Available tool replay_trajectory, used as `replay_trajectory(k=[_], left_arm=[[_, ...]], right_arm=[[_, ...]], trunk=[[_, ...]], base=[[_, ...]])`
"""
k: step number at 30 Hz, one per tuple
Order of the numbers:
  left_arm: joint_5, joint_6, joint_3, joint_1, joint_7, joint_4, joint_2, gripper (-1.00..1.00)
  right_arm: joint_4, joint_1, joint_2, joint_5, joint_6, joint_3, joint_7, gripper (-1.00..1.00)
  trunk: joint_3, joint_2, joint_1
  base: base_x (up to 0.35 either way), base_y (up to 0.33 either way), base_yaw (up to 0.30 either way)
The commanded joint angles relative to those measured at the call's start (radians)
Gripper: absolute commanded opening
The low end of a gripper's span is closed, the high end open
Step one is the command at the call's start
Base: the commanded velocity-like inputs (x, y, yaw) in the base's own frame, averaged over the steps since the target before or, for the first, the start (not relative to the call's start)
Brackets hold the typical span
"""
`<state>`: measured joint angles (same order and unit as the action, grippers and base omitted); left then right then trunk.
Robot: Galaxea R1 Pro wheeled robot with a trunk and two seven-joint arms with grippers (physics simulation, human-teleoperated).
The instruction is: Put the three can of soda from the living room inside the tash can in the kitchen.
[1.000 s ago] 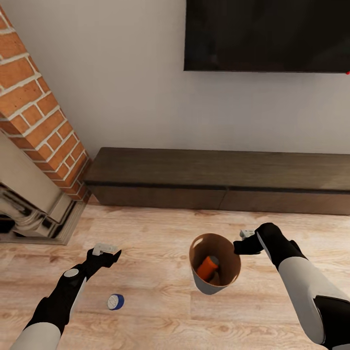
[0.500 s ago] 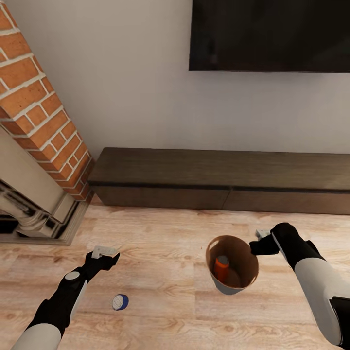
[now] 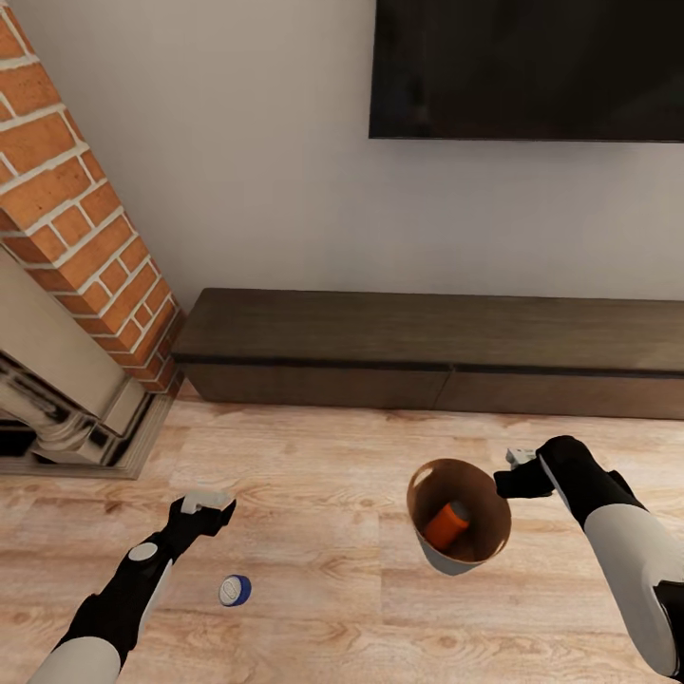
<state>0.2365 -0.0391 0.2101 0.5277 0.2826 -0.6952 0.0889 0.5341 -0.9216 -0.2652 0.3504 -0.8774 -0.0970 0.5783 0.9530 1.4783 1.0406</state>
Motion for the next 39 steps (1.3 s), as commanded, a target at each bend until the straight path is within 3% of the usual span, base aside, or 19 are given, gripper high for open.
replay_trajectory(k=[1,7,9,14,17,24,28,30,39], left_arm=[[-0.002,-0.007,0.000,0.000,-0.002,0.005,0.000,1.00],[-0.002,-0.073,0.001,0.000,-0.009,0.048,0.001,1.00],[-0.002,-0.133,0.003,0.000,-0.013,0.139,0.001,1.00],[-0.007,-0.213,0.005,0.002,-0.037,0.295,0.000,1.00],[-0.009,-0.235,0.006,0.003,-0.052,0.338,-0.001,1.00],[-0.011,-0.285,0.009,0.003,-0.066,0.368,-0.001,1.00],[-0.012,-0.293,0.010,0.003,-0.069,0.371,-0.001,1.00],[-0.012,-0.295,0.011,0.003,-0.069,0.372,-0.001,1.00],[-0.013,-0.298,0.012,0.003,-0.070,0.372,0.004,1.00]], right_arm=[[0.000,0.000,0.001,-0.002,-0.002,0.000,0.002,-1.00],[0.000,0.000,0.002,-0.005,-0.001,-0.001,0.003,-1.00],[0.000,0.000,0.003,-0.008,-0.002,-0.001,0.009,-1.00],[0.000,0.000,0.005,-0.010,-0.007,-0.001,0.010,-1.00],[0.000,-0.001,0.005,-0.011,-0.013,-0.002,0.011,-1.00],[0.000,-0.004,0.010,-0.013,-0.036,-0.004,0.011,-1.00],[0.000,-0.015,0.024,-0.011,-0.130,-0.002,0.011,-1.00],[-0.001,-0.038,0.034,-0.010,-0.167,-0.001,0.011,-1.00],[-0.022,-0.157,0.051,-0.007,-0.170,0.002,0.011,-1.00]], trunk=[[0.000,0.000,0.000],[0.003,0.007,0.004],[0.009,0.021,0.011],[0.025,0.056,0.031],[0.035,0.077,0.042],[0.066,0.126,0.069],[0.084,0.154,0.084],[0.094,0.168,0.092],[0.136,0.231,0.126]], base=[[0.000,0.000,0.000],[0.000,0.000,0.000],[0.000,0.000,0.000],[0.000,0.000,0.000],[0.000,0.000,0.000],[0.000,0.000,0.000],[0.000,0.000,0.000],[0.000,0.000,0.000],[0.000,0.000,0.000]])
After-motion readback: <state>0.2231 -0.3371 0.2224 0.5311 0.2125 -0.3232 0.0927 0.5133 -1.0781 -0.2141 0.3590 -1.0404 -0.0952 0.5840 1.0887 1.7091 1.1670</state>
